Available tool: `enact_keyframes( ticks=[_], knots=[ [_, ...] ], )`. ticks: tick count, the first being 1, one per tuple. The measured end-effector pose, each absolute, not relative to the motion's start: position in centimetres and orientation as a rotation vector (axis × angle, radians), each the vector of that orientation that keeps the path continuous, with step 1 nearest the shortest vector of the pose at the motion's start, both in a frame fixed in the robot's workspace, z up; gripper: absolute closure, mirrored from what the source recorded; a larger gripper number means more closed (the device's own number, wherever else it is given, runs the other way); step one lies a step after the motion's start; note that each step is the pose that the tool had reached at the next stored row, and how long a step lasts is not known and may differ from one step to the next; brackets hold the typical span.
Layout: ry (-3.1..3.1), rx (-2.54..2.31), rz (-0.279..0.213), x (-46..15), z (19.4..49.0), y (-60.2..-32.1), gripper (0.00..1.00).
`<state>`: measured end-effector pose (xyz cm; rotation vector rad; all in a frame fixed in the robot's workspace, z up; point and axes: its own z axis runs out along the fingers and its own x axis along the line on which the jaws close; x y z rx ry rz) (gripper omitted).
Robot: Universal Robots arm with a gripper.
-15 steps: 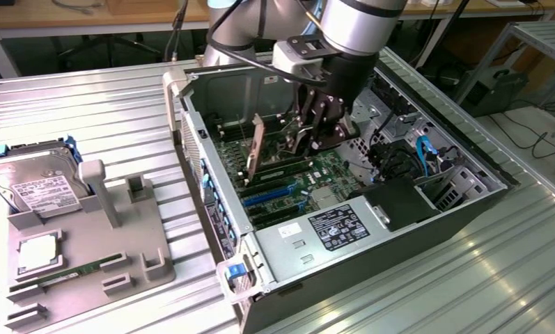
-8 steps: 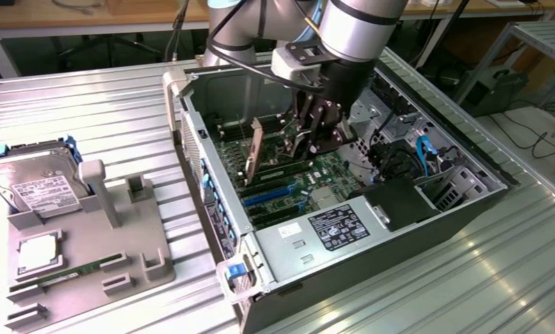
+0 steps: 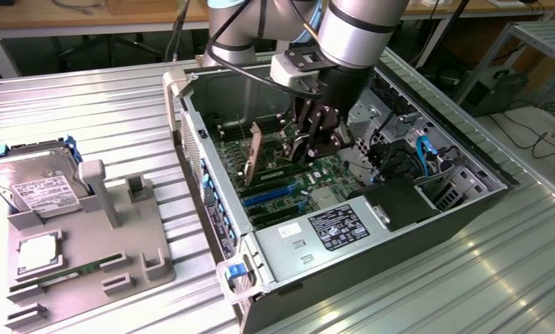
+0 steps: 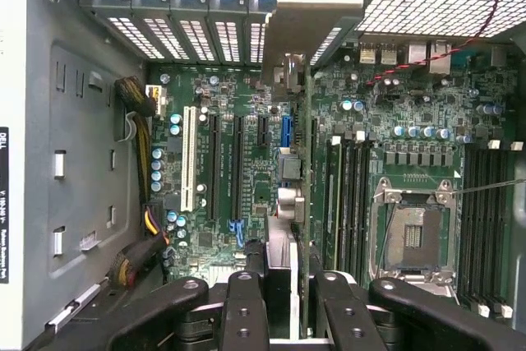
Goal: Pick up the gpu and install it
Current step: 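Insert the gpu into the slot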
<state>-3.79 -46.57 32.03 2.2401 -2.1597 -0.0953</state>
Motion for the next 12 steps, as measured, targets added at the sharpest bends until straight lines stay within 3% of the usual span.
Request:
enact_keyframes(
  ticks=[12],
  knots=[
    [-2.141, 2.219, -0.137, -3.8, 30.9, -46.6, 0.72]
  ],
)
